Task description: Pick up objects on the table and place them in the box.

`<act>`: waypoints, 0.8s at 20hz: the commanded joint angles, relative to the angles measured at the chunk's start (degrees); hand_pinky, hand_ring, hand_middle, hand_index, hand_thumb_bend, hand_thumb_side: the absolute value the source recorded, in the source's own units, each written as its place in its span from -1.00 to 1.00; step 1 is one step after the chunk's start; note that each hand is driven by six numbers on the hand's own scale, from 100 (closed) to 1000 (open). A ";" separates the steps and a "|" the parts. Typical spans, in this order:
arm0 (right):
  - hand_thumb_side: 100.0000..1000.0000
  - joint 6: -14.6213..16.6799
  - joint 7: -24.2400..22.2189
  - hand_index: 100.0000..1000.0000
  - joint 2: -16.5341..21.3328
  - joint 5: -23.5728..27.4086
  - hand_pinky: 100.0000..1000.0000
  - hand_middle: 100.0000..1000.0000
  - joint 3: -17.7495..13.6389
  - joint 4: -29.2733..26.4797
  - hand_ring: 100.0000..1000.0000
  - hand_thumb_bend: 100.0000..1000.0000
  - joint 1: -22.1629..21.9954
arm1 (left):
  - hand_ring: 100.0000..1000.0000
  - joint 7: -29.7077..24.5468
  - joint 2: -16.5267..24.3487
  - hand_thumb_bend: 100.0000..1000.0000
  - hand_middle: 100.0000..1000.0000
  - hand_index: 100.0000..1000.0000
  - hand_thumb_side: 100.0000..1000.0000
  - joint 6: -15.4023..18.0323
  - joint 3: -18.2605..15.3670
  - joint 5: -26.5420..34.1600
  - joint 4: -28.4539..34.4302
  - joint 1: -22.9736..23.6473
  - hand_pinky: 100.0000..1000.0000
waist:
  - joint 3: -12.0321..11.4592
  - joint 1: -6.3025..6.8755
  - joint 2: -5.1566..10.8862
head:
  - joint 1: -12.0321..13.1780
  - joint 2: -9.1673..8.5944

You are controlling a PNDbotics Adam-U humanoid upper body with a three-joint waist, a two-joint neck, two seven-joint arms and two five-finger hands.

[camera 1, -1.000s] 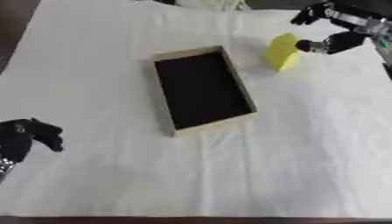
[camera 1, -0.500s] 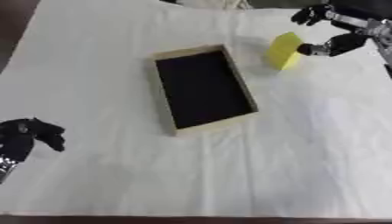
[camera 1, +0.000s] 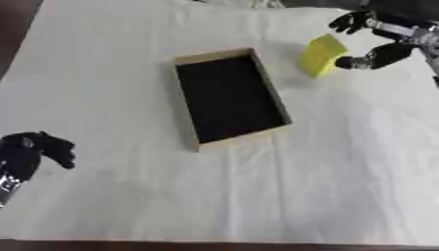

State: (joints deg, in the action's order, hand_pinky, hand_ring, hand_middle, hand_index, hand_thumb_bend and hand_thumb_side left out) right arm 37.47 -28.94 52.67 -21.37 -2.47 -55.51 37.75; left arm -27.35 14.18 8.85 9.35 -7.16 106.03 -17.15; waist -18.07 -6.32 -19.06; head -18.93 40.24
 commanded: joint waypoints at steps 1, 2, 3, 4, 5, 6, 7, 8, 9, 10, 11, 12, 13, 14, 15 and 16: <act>0.27 1.46 -1.06 0.90 2.05 -0.54 0.67 0.83 -0.80 -0.89 0.77 -0.17 0.33 | 0.04 -0.14 0.46 -0.76 0.02 0.41 0.90 0.13 -0.02 -0.37 1.21 -0.67 0.55 | 0.00 0.18 0.73 | 0.06 0.01; 0.25 1.47 -0.91 0.90 2.09 -0.61 0.67 0.84 -0.87 -0.93 0.77 -0.15 0.30 | 0.04 -0.14 0.46 -0.76 0.02 0.41 0.90 0.14 -0.03 -0.41 1.22 -0.67 0.55 | -0.01 0.19 0.63 | 0.11 0.02; 0.25 1.49 -0.75 0.90 2.12 -0.69 0.67 0.84 -0.91 -0.97 0.77 -0.15 0.27 | 0.04 -0.14 0.46 -0.76 0.02 0.41 0.90 0.15 -0.04 -0.44 1.24 -0.67 0.55 | -0.03 0.20 0.56 | 0.15 0.02; 0.22 1.51 -0.53 0.91 2.16 -0.77 0.67 0.84 -0.97 -1.04 0.77 -0.14 0.27 | 0.04 -0.14 0.46 -0.76 0.02 0.41 0.90 0.17 -0.06 -0.47 1.25 -0.66 0.55 | -0.03 0.22 0.49 | 0.17 0.05; 0.21 1.55 -0.24 0.91 2.20 -0.90 0.67 0.84 -1.03 -1.14 0.77 -0.13 0.27 | 0.04 -0.13 0.46 -0.76 0.02 0.41 0.90 0.18 -0.07 -0.51 1.26 -0.66 0.55 | -0.02 0.24 0.42 | 0.18 0.06; 0.20 1.59 0.08 0.92 2.23 -1.04 0.67 0.85 -1.08 -1.27 0.77 -0.13 0.28 | 0.04 -0.12 0.46 -0.76 0.02 0.41 0.90 0.19 -0.09 -0.54 1.26 -0.65 0.55 | -0.02 0.25 0.36 | 0.19 0.08; 0.20 1.64 0.46 0.92 2.25 -1.15 0.67 0.85 -1.13 -1.42 0.77 -0.13 0.32 | 0.04 -0.11 0.46 -0.76 0.02 0.41 0.90 0.20 -0.09 -0.57 1.26 -0.65 0.55 | -0.03 0.26 0.31 | 0.20 0.11; 0.18 1.70 0.92 0.92 2.27 -1.27 0.67 0.85 -1.19 -1.60 0.78 -0.12 0.38 | 0.04 -0.12 0.46 -0.76 0.02 0.41 0.90 0.22 -0.09 -0.60 1.26 -0.65 0.55 | -0.03 0.27 0.24 | 0.21 0.16; 0.18 1.73 1.34 0.92 2.29 -1.43 0.67 0.85 -1.20 -1.73 0.78 -0.12 0.41 | 0.04 -0.14 0.45 -0.76 0.02 0.41 0.90 0.23 -0.08 -0.64 1.26 -0.64 0.55 | -0.04 0.28 0.20 | 0.21 0.19; 0.18 1.74 1.70 0.92 2.29 -1.61 0.67 0.86 -1.20 -1.81 0.78 -0.12 0.44 | 0.04 -0.16 0.45 -0.76 0.02 0.41 0.91 0.25 -0.07 -0.66 1.25 -0.64 0.55 | -0.06 0.28 0.15 | 0.20 0.19; 0.18 1.75 2.00 0.92 2.30 -1.78 0.67 0.86 -1.19 -1.85 0.78 -0.12 0.45 | 0.04 -0.17 0.45 -0.76 0.02 0.41 0.91 0.26 -0.06 -0.68 1.25 -0.65 0.55 | -0.10 0.27 0.12 | 0.20 0.18; 0.18 1.75 2.24 0.92 2.30 -1.94 0.67 0.86 -1.19 -1.85 0.78 -0.12 0.45 | 0.04 -0.18 0.45 -0.76 0.02 0.41 0.91 0.28 -0.06 -0.69 1.26 -0.66 0.55 | -0.16 0.27 0.08 | 0.23 0.14; 0.18 1.75 2.47 0.92 2.30 -2.10 0.67 0.86 -1.19 -1.84 0.78 -0.12 0.45 | 0.04 -0.18 0.45 -0.76 0.02 0.41 0.91 0.29 -0.06 -0.70 1.27 -0.67 0.55 | -0.22 0.26 0.04 | 0.25 0.11; 0.18 1.74 2.66 0.92 2.31 -2.26 0.67 0.86 -1.20 -1.80 0.78 -0.12 0.44 | 0.04 -0.18 0.46 -0.76 0.02 0.41 0.91 0.30 -0.08 -0.71 1.27 -0.68 0.55 | -0.27 0.25 -0.01 | 0.26 0.08; 0.17 1.73 2.85 0.92 2.31 -2.42 0.68 0.86 -1.22 -1.77 0.78 -0.12 0.45 | 0.04 -0.17 0.46 -0.76 0.02 0.41 0.91 0.30 -0.09 -0.73 1.27 -0.68 0.55 | -0.30 0.24 -0.05 | 0.28 0.07; 0.17 1.72 3.07 0.92 2.33 -2.57 0.68 0.86 -1.26 -1.75 0.78 -0.12 0.47 | 0.04 -0.17 0.46 -0.76 0.02 0.41 0.91 0.30 -0.09 -0.74 1.27 -0.69 0.55 | -0.34 0.22 -0.09 | 0.29 0.06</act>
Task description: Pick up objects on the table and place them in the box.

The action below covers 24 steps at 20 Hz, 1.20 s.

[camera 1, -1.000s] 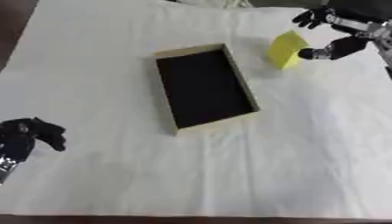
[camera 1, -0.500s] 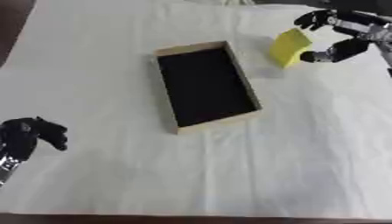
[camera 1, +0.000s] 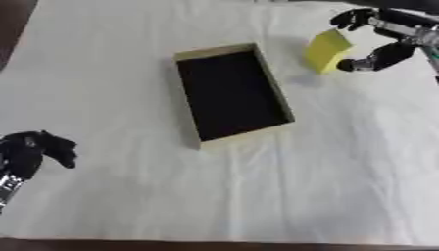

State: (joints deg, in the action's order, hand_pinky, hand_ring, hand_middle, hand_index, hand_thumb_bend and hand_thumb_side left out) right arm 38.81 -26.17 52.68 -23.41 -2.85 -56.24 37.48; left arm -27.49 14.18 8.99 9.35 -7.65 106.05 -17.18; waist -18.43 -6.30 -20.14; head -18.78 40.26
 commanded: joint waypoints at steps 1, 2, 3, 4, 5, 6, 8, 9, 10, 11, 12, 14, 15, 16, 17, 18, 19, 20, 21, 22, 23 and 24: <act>0.17 0.38 0.52 0.92 2.35 -0.66 0.68 0.86 -0.92 -1.02 0.78 -0.12 0.75 | 0.04 -0.04 0.47 -0.76 0.02 0.41 0.91 0.17 -0.08 -0.27 1.25 -0.65 0.55 | -0.02 0.19 0.96 | 0.15 0.03; 0.16 0.40 0.77 0.92 2.40 -0.73 0.68 0.86 -0.96 -1.04 0.78 -0.12 0.76 | 0.04 -0.05 0.47 -0.76 0.02 0.41 0.91 0.17 -0.08 -0.29 1.25 -0.65 0.55 | -0.07 0.15 0.91 | 0.19 0.05; 0.16 0.42 0.99 0.92 2.45 -0.78 0.68 0.86 -0.99 -1.07 0.78 -0.12 0.76 | 0.04 -0.06 0.48 -0.76 0.02 0.41 0.91 0.18 -0.08 -0.30 1.25 -0.65 0.55 | -0.11 0.13 0.88 | 0.21 0.05; 0.16 0.44 1.18 0.92 2.50 -0.82 0.68 0.86 -1.02 -1.09 0.78 -0.13 0.75 | 0.04 -0.07 0.49 -0.76 0.02 0.41 0.91 0.18 -0.08 -0.32 1.25 -0.66 0.55 | -0.17 0.09 0.85 | 0.22 0.04; 0.16 0.45 1.35 0.92 2.56 -0.84 0.68 0.86 -1.04 -1.11 0.78 -0.13 0.73 | 0.04 -0.07 0.50 -0.76 0.02 0.41 0.91 0.19 -0.08 -0.33 1.26 -0.67 0.55 | -0.24 0.05 0.82 | 0.23 0.02; 0.15 0.45 1.50 0.92 2.64 -0.87 0.68 0.86 -1.07 -1.13 0.78 -0.13 0.70 | 0.04 -0.07 0.51 -0.76 0.03 0.41 0.91 0.20 -0.08 -0.35 1.27 -0.69 0.56 | -0.35 0.01 0.77 | 0.27 -0.01; 0.15 0.43 1.74 0.92 2.81 -0.98 0.68 0.86 -1.15 -1.13 0.78 -0.13 0.60 | 0.04 -0.08 0.54 -0.76 0.03 0.41 0.91 0.22 -0.08 -0.37 1.29 -0.73 0.56 | -0.59 -0.08 0.69 | 0.32 -0.11; 0.15 0.39 1.87 0.92 2.90 -1.05 0.68 0.86 -1.22 -1.09 0.78 -0.13 0.54 | 0.04 -0.07 0.55 -0.76 0.03 0.41 0.91 0.23 -0.09 -0.38 1.30 -0.75 0.56 | -0.74 -0.14 0.65 | 0.35 -0.18; 0.16 0.36 2.01 0.92 2.96 -1.10 0.68 0.86 -1.29 -1.05 0.78 -0.14 0.49 | 0.04 -0.07 0.56 -0.76 0.03 0.41 0.91 0.24 -0.10 -0.40 1.31 -0.77 0.56 | -0.88 -0.19 0.59 | 0.41 -0.26; 0.16 0.34 2.16 0.92 3.03 -1.11 0.68 0.86 -1.35 -1.01 0.78 -0.14 0.43 | 0.04 -0.07 0.57 -0.76 0.03 0.41 0.91 0.25 -0.11 -0.41 1.33 -0.79 0.56 | -1.02 -0.25 0.53 | 0.47 -0.34; 0.15 0.33 2.31 0.92 3.10 -1.09 0.68 0.86 -1.42 -0.98 0.78 -0.15 0.39 | 0.04 -0.07 0.58 -0.76 0.03 0.41 0.91 0.26 -0.12 -0.43 1.34 -0.81 0.56 | -1.14 -0.28 0.47 | 0.55 -0.44; 0.15 0.30 2.62 0.92 3.30 -1.00 0.68 0.86 -1.56 -0.99 0.78 -0.16 0.33 | 0.04 -0.07 0.60 -0.76 0.03 0.41 0.91 0.30 -0.13 -0.46 1.38 -0.85 0.56 | -1.40 -0.31 0.32 | 0.69 -0.63; 0.16 0.31 2.72 0.92 3.38 -0.95 0.68 0.86 -1.60 -1.01 0.78 -0.16 0.32 | 0.04 -0.06 0.61 -0.76 0.03 0.41 0.91 0.32 -0.14 -0.48 1.40 -0.88 0.56 | -1.50 -0.32 0.26 | 0.70 -0.69; 0.16 0.32 2.78 0.92 3.42 -0.90 0.68 0.85 -1.62 -1.02 0.78 -0.17 0.33 | 0.04 -0.05 0.61 -0.76 0.03 0.41 0.92 0.32 -0.15 -0.49 1.41 -0.90 0.56 | -1.62 -0.34 0.17 | 0.71 -0.76; 0.16 0.32 2.81 0.92 3.45 -0.87 0.68 0.85 -1.63 -1.02 0.78 -0.17 0.33 | 0.04 -0.06 0.61 -0.76 0.03 0.41 0.92 0.33 -0.13 -0.51 1.41 -0.93 0.56 | -1.72 -0.37 0.10 | 0.72 -0.81; 0.17 0.30 2.83 0.92 3.48 -0.86 0.68 0.85 -1.66 -1.00 0.78 -0.18 0.33 | 0.04 -0.09 0.61 -0.76 0.03 0.41 0.92 0.34 -0.10 -0.53 1.43 -0.97 0.56 | -1.83 -0.39 0.01 | 0.76 -0.88; 0.17 0.29 2.85 0.92 3.49 -0.84 0.68 0.85 -1.69 -0.97 0.78 -0.18 0.32 | 0.04 -0.12 0.60 -0.76 0.03 0.41 0.92 0.36 -0.07 -0.53 1.44 -0.99 0.56 | -1.90 -0.40 -0.04 | 0.78 -0.92; 0.17 0.29 2.86 0.92 3.50 -0.84 0.68 0.85 -1.71 -0.95 0.78 -0.18 0.32 | 0.04 -0.15 0.60 -0.76 0.03 0.41 0.92 0.37 -0.06 -0.54 1.44 -1.01 0.56 | -1.93 -0.41 -0.06 | 0.79 -0.95; 0.16 0.29 2.86 0.92 3.50 -0.84 0.68 0.85 -1.72 -0.94 0.78 -0.17 0.32 | 0.04 -0.17 0.60 -0.76 0.03 0.41 0.92 0.38 -0.05 -0.54 1.44 -1.01 0.56 | -1.96 -0.41 -0.08 | 0.81 -0.96; 0.16 0.26 2.92 0.92 3.59 -0.88 0.68 0.85 -1.79 -0.93 0.78 -0.17 0.30 | 0.04 -0.16 0.61 -0.77 0.03 0.41 0.92 0.40 -0.07 -0.54 1.46 -1.04 0.56 | -2.04 -0.38 -0.18 | 0.92 -1.09; 0.16 0.24 3.02 0.92 3.68 -0.96 0.68 0.85 -1.88 -0.93 0.78 -0.17 0.26 | 0.04 -0.15 0.64 -0.77 0.03 0.41 0.92 0.42 -0.08 -0.55 1.48 -1.07 0.56 | -2.11 -0.37 -0.26 | 0.97 -1.20; 0.16 0.22 3.14 0.92 3.76 -1.08 0.68 0.85 -1.94 -0.95 0.79 -0.16 0.22 | 0.04 -0.15 0.65 -0.77 0.03 0.41 0.92 0.44 -0.08 -0.56 1.50 -1.09 0.56 | -2.14 -0.35 -0.32 | 1.00 -1.27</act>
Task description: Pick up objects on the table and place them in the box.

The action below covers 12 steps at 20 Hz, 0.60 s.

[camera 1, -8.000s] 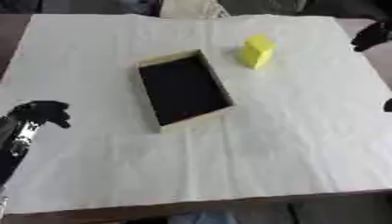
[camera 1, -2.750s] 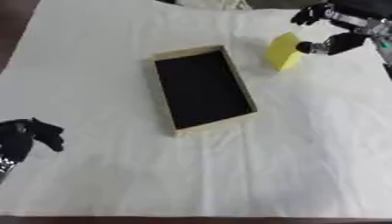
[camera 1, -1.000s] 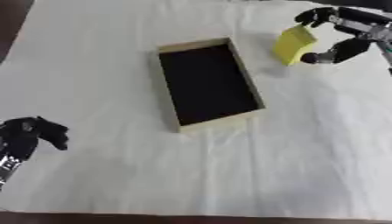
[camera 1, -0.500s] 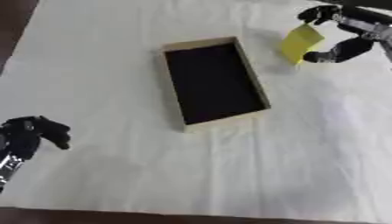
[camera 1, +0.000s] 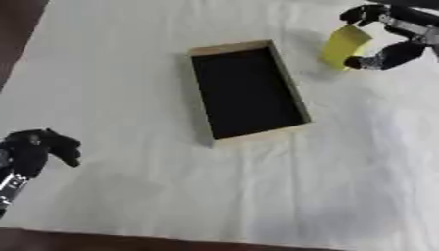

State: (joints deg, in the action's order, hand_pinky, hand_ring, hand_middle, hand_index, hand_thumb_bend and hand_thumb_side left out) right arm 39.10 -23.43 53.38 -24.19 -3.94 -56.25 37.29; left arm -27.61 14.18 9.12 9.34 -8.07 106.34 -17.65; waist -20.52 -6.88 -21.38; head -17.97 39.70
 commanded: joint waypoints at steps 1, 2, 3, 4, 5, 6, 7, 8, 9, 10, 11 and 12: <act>0.15 -0.09 0.55 0.92 3.16 -0.52 0.68 0.85 -0.93 -0.97 0.79 -0.16 0.35 | 0.04 -0.03 0.66 -0.77 0.03 0.41 0.92 0.32 -0.08 -0.15 1.21 -0.64 0.56 | -0.09 0.23 0.85 | 0.25 -0.81; 0.13 -0.10 0.72 0.92 3.22 -0.74 0.68 0.85 -1.00 -0.99 0.79 -0.16 0.28 | 0.04 -0.03 0.67 -0.77 0.03 0.41 0.92 0.33 -0.07 -0.16 1.22 -0.65 0.56 | -0.12 0.23 0.80 | 0.27 -0.88; 0.14 -0.15 0.90 0.92 3.30 -1.00 0.68 0.85 -1.08 -0.97 0.79 -0.15 0.19 | 0.04 -0.04 0.68 -0.77 0.03 0.41 0.92 0.34 -0.07 -0.18 1.24 -0.67 0.56 | -0.15 0.24 0.74 | 0.31 -0.95; 0.14 -0.17 1.11 0.92 3.35 -1.30 0.68 0.85 -1.15 -0.94 0.79 -0.15 0.11 | 0.04 -0.04 0.68 -0.77 0.03 0.41 0.92 0.36 -0.07 -0.19 1.25 -0.68 0.56 | -0.17 0.24 0.69 | 0.34 -1.01; 0.15 -0.21 1.33 0.92 3.38 -1.59 0.68 0.85 -1.22 -0.89 0.80 -0.16 0.02 | 0.04 -0.03 0.68 -0.77 0.03 0.41 0.92 0.36 -0.08 -0.20 1.25 -0.69 0.56 | -0.18 0.25 0.63 | 0.37 -1.08; 0.15 -0.24 1.55 0.92 3.39 -1.87 0.68 0.85 -1.27 -0.83 0.80 -0.16 -0.04 | 0.04 -0.03 0.67 -0.77 0.03 0.41 0.92 0.37 -0.08 -0.21 1.25 -0.69 0.56 | -0.19 0.27 0.58 | 0.40 -1.12; 0.15 -0.26 1.75 0.92 3.38 -2.12 0.68 0.85 -1.30 -0.76 0.79 -0.17 -0.09 | 0.04 -0.03 0.67 -0.77 0.03 0.41 0.92 0.37 -0.09 -0.22 1.26 -0.70 0.56 | -0.19 0.29 0.53 | 0.43 -1.14; 0.15 -0.27 1.94 0.91 3.35 -2.35 0.67 0.84 -1.31 -0.70 0.79 -0.18 -0.11 | 0.04 -0.04 0.67 -0.77 0.03 0.41 0.92 0.39 -0.09 -0.23 1.27 -0.70 0.56 | -0.17 0.31 0.47 | 0.43 -1.15; 0.15 -0.29 2.10 0.91 3.33 -2.56 0.67 0.84 -1.32 -0.63 0.78 -0.19 -0.13 | 0.04 -0.04 0.66 -0.77 0.03 0.41 0.92 0.39 -0.10 -0.24 1.27 -0.71 0.56 | -0.15 0.32 0.43 | 0.43 -1.16; 0.15 -0.32 2.24 0.91 3.31 -2.74 0.67 0.84 -1.33 -0.59 0.78 -0.19 -0.14 | 0.04 -0.03 0.66 -0.77 0.03 0.41 0.92 0.40 -0.11 -0.25 1.27 -0.71 0.56 | -0.14 0.33 0.40 | 0.43 -1.16; 0.13 -0.40 2.47 0.90 3.27 -2.87 0.66 0.82 -1.39 -0.53 0.75 -0.22 -0.14 | 0.04 -0.03 0.65 -0.77 0.03 0.41 0.92 0.40 -0.11 -0.26 1.27 -0.71 0.56 | -0.09 0.34 0.35 | 0.48 -1.18; 0.10 -0.46 2.73 0.89 3.25 -3.04 0.64 0.82 -1.42 -0.48 0.74 -0.25 -0.17 | 0.04 -0.04 0.65 -0.77 0.03 0.41 0.92 0.40 -0.12 -0.28 1.27 -0.70 0.56 | -0.06 0.35 0.31 | 0.53 -1.18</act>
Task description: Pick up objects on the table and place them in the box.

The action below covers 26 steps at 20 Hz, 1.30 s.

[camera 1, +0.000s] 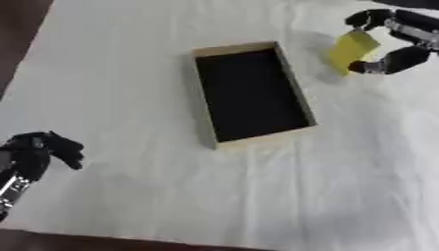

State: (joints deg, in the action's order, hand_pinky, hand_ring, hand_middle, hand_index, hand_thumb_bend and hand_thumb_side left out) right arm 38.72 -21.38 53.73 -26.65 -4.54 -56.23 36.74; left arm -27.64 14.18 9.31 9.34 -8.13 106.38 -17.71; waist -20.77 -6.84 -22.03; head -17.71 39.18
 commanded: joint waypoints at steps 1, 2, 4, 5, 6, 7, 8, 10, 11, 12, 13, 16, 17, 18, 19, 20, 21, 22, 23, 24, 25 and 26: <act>0.07 -0.16 0.95 0.88 2.88 -0.79 0.63 0.80 -0.84 -0.44 0.72 -0.27 0.35 | 0.04 -0.03 0.65 -0.77 0.03 0.41 0.92 0.22 -0.12 -0.26 1.22 -0.62 0.56 | 0.22 0.32 0.92 | 0.30 -0.65; 0.06 -0.24 1.26 0.87 2.86 -1.00 0.62 0.79 -0.88 -0.38 0.71 -0.28 0.34 | 0.04 -0.03 0.65 -0.77 0.03 0.41 0.92 0.23 -0.13 -0.29 1.22 -0.62 0.56 | 0.26 0.32 0.89 | 0.32 -0.65; 0.04 -0.41 2.03 0.87 2.84 -1.50 0.60 0.78 -0.94 -0.27 0.70 -0.28 0.29 | 0.04 -0.01 0.64 -0.77 0.03 0.40 0.92 0.27 -0.14 -0.33 1.26 -0.64 0.56 | 0.31 0.33 0.87 | 0.36 -0.60; 0.04 -0.43 2.26 0.86 2.82 -1.79 0.59 0.78 -0.90 -0.21 0.68 -0.28 0.25 | 0.04 0.00 0.63 -0.77 0.03 0.40 0.92 0.28 -0.15 -0.34 1.27 -0.64 0.56 | 0.35 0.33 0.87 | 0.37 -0.58; 0.02 -0.43 2.45 0.85 2.79 -2.04 0.57 0.76 -0.86 -0.15 0.64 -0.29 0.22 | 0.04 0.00 0.62 -0.76 0.03 0.40 0.92 0.28 -0.16 -0.35 1.27 -0.64 0.56 | 0.37 0.33 0.87 | 0.37 -0.58; 0.03 -0.42 2.57 0.84 2.75 -2.25 0.55 0.75 -0.82 -0.07 0.62 -0.31 0.19 | 0.04 0.00 0.61 -0.77 0.03 0.40 0.92 0.29 -0.15 -0.36 1.28 -0.65 0.56 | 0.39 0.33 0.87 | 0.38 -0.61; 0.03 -0.40 2.66 0.84 2.71 -2.42 0.55 0.75 -0.80 0.02 0.61 -0.31 0.17 | 0.04 -0.01 0.61 -0.77 0.03 0.40 0.92 0.29 -0.13 -0.37 1.28 -0.66 0.56 | 0.41 0.33 0.87 | 0.39 -0.63; 0.02 -0.41 2.73 0.81 2.62 -2.64 0.51 0.70 -0.75 0.26 0.52 -0.37 0.13 | 0.04 -0.01 0.60 -0.77 0.03 0.40 0.92 0.28 -0.15 -0.38 1.27 -0.65 0.56 | 0.47 0.35 0.88 | 0.43 -0.62; 0.02 -0.41 2.71 0.80 2.56 -2.71 0.50 0.69 -0.71 0.38 0.48 -0.39 0.12 | 0.04 -0.01 0.59 -0.77 0.03 0.40 0.92 0.27 -0.16 -0.41 1.25 -0.64 0.56 | 0.51 0.35 0.88 | 0.44 -0.61; 0.02 -0.40 2.69 0.80 2.52 -2.74 0.50 0.69 -0.70 0.47 0.48 -0.39 0.11 | 0.04 -0.02 0.57 -0.77 0.03 0.40 0.92 0.27 -0.15 -0.41 1.24 -0.63 0.56 | 0.55 0.35 0.88 | 0.44 -0.61; -0.02 -0.39 2.69 0.78 2.49 -2.73 0.45 0.66 -0.70 0.55 0.34 -0.43 0.08 | 0.04 -0.04 0.56 -0.77 0.03 0.40 0.92 0.28 -0.13 -0.40 1.25 -0.64 0.56 | 0.60 0.36 0.88 | 0.49 -0.61; -0.07 -0.33 2.73 0.74 2.46 -2.47 0.42 0.60 -0.73 0.69 0.15 -0.45 0.00 | 0.04 -0.05 0.55 -0.77 0.03 0.40 0.92 0.28 -0.16 -0.42 1.25 -0.65 0.56 | 0.78 0.39 0.87 | 0.50 -0.58; -0.11 -0.28 2.80 0.69 2.44 -2.31 0.38 0.54 -0.75 0.67 0.01 -0.46 -0.01 | 0.04 -0.05 0.53 -0.77 0.03 0.40 0.92 0.27 -0.16 -0.42 1.24 -0.63 0.56 | 0.86 0.41 0.89 | 0.51 -0.52; -0.12 -0.22 2.91 0.66 2.43 -2.10 0.36 0.49 -0.77 0.63 -0.05 -0.49 -0.03 | 0.03 -0.07 0.52 -0.77 0.03 0.40 0.92 0.27 -0.15 -0.41 1.23 -0.62 0.56 | 0.93 0.43 0.91 | 0.53 -0.49; -0.14 -0.13 3.03 0.64 2.42 -1.86 0.35 0.47 -0.76 0.59 -0.07 -0.49 -0.06 | 0.03 -0.09 0.50 -0.77 0.03 0.40 0.92 0.27 -0.14 -0.41 1.23 -0.62 0.56 | 1.00 0.44 0.94 | 0.53 -0.48; -0.15 -0.04 3.12 0.62 2.42 -1.62 0.35 0.45 -0.75 0.55 -0.10 -0.50 -0.09 | 0.03 -0.10 0.49 -0.77 0.03 0.40 0.92 0.26 -0.15 -0.40 1.22 -0.61 0.56 | 1.04 0.46 0.99 | 0.53 -0.46; -0.20 0.07 3.21 0.58 2.43 -1.37 0.33 0.39 -0.75 0.49 -0.16 -0.51 -0.11 | 0.03 -0.10 0.48 -0.77 0.03 0.40 0.92 0.26 -0.16 -0.38 1.22 -0.61 0.56 | 1.10 0.48 1.05 | 0.53 -0.45; -0.23 0.18 3.31 0.57 2.45 -1.07 0.32 0.38 -0.74 0.43 -0.18 -0.52 -0.12 | 0.03 -0.09 0.47 -0.77 0.03 0.40 0.92 0.26 -0.17 -0.36 1.22 -0.60 0.56 | 1.16 0.50 1.13 | 0.54 -0.45; -0.25 0.32 3.42 0.55 2.48 -0.77 0.31 0.35 -0.74 0.31 -0.22 -0.52 -0.13 | 0.03 -0.09 0.46 -0.77 0.03 0.40 0.91 0.25 -0.18 -0.34 1.21 -0.58 0.56 | 1.24 0.51 1.23 | 0.54 -0.43; -0.26 0.45 3.51 0.54 2.50 -0.48 0.31 0.34 -0.73 0.18 -0.23 -0.53 -0.14 | 0.03 -0.08 0.44 -0.77 0.03 0.40 0.91 0.24 -0.19 -0.32 1.20 -0.57 0.56 | 1.31 0.51 1.33 | 0.54 -0.40; -0.28 0.59 3.59 0.54 2.52 -0.14 0.30 0.34 -0.71 -0.03 -0.25 -0.53 -0.14 | 0.03 -0.10 0.42 -0.77 0.03 0.40 0.91 0.23 -0.18 -0.30 1.17 -0.54 0.56 | 1.41 0.50 1.45 | 0.54 -0.34; -0.28 0.71 3.64 0.54 2.55 0.19 0.30 0.33 -0.68 -0.24 -0.25 -0.54 -0.15 | 0.03 -0.12 0.41 -0.77 0.03 0.40 0.91 0.21 -0.18 -0.28 1.15 -0.52 0.56 | 1.49 0.50 1.54 | 0.55 -0.29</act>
State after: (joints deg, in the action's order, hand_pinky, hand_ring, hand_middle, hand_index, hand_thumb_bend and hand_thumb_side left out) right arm 39.16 -17.90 53.74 -27.24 -4.88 -55.56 36.21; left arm -27.71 14.18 9.44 9.34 -8.55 106.39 -17.72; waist -19.37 -6.64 -21.92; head -17.27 39.18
